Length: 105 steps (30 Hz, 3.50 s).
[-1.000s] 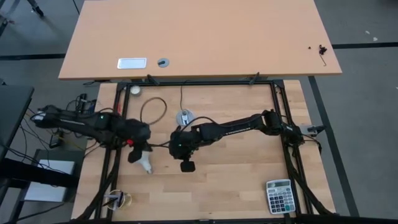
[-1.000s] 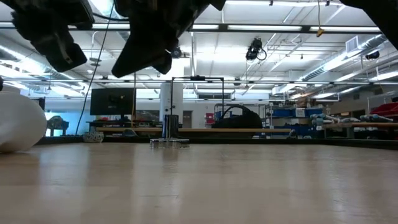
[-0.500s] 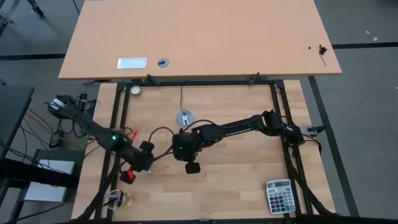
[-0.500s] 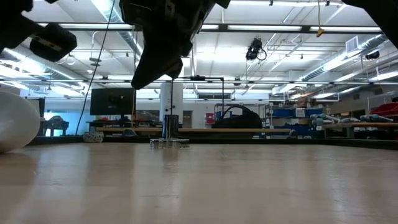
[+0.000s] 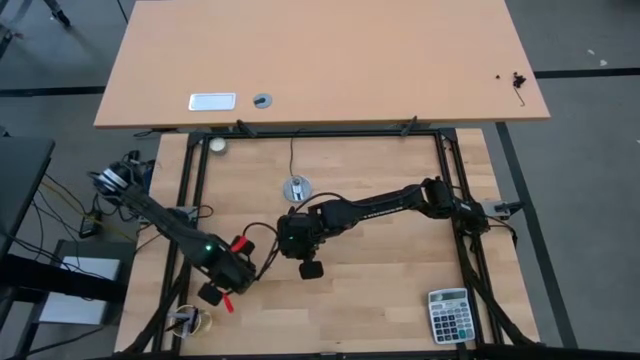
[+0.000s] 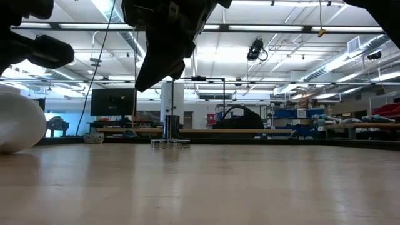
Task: Screw lightbulb
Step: Insert the white light bulb into the silver lamp
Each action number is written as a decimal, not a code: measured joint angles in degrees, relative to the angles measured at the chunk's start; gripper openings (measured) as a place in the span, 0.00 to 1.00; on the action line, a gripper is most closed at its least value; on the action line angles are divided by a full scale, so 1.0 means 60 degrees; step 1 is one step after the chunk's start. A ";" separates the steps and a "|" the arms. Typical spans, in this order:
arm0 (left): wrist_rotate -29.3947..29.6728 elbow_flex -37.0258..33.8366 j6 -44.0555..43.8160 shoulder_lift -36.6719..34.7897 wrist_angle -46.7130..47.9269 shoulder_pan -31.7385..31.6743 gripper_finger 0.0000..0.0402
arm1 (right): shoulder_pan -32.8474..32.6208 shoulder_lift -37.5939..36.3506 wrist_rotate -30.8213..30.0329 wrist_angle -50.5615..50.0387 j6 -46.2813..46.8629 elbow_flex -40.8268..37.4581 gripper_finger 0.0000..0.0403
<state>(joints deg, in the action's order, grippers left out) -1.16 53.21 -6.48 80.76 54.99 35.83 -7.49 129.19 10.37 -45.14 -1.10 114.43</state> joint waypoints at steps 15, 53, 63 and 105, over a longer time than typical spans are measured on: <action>0.1597 -0.0466 0.3060 0.0045 0.0478 0.0233 0.37 | 0.0000 0.0000 0.0000 -0.0311 -0.0178 -0.0003 0.02; 0.1929 -0.0328 -0.4126 -0.0115 -0.0034 0.1231 0.00 | 0.0013 -0.0015 -0.0882 -0.2387 -0.1173 0.0004 0.01; 0.2473 -0.0717 -0.4776 -0.0114 -0.0479 0.1526 0.00 | 0.0030 -0.0015 -0.0979 -0.2672 -0.1063 -0.0470 0.00; 0.2962 -0.2810 -0.4678 -0.0115 -0.4053 0.0899 0.00 | -0.0681 -0.4797 -0.1509 0.0751 0.1485 -0.5653 0.00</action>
<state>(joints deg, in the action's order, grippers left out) 16.61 36.35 -34.55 80.07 30.67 41.23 -11.57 100.40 1.32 -40.64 7.81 80.51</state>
